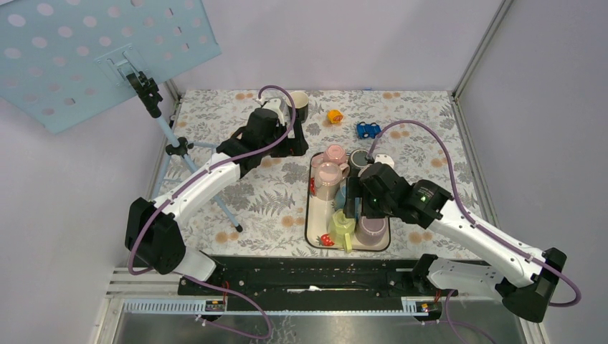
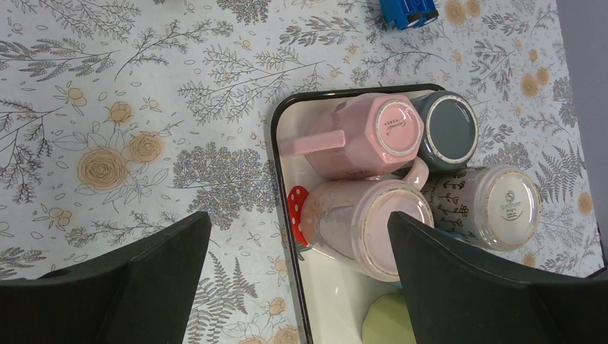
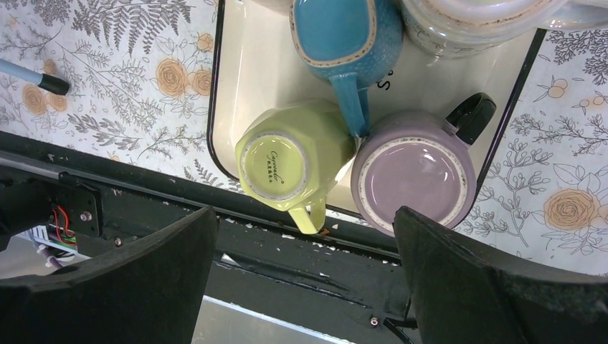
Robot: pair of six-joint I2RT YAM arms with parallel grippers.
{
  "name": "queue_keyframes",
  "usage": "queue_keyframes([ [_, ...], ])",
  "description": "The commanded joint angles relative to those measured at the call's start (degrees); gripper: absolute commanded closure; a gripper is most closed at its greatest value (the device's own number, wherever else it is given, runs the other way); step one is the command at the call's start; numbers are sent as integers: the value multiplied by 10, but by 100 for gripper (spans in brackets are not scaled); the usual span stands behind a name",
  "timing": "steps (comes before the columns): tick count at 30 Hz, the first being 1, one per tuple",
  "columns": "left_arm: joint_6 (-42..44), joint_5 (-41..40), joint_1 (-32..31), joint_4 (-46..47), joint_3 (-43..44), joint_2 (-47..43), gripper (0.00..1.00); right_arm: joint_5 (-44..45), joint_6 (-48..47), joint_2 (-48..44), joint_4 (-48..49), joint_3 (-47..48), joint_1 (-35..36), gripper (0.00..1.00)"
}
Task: Turn the mug right side up
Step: Turn over the cup on the tray.
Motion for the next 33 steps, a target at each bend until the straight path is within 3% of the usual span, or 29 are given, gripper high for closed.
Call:
queue_keyframes([
  [1,1,3,1,9,26,-22,1,23,14,6,-11,27,13,0],
  [33,-12,-8,15,-35,27,-19,1,24,-5,5,-12,32,22,0],
])
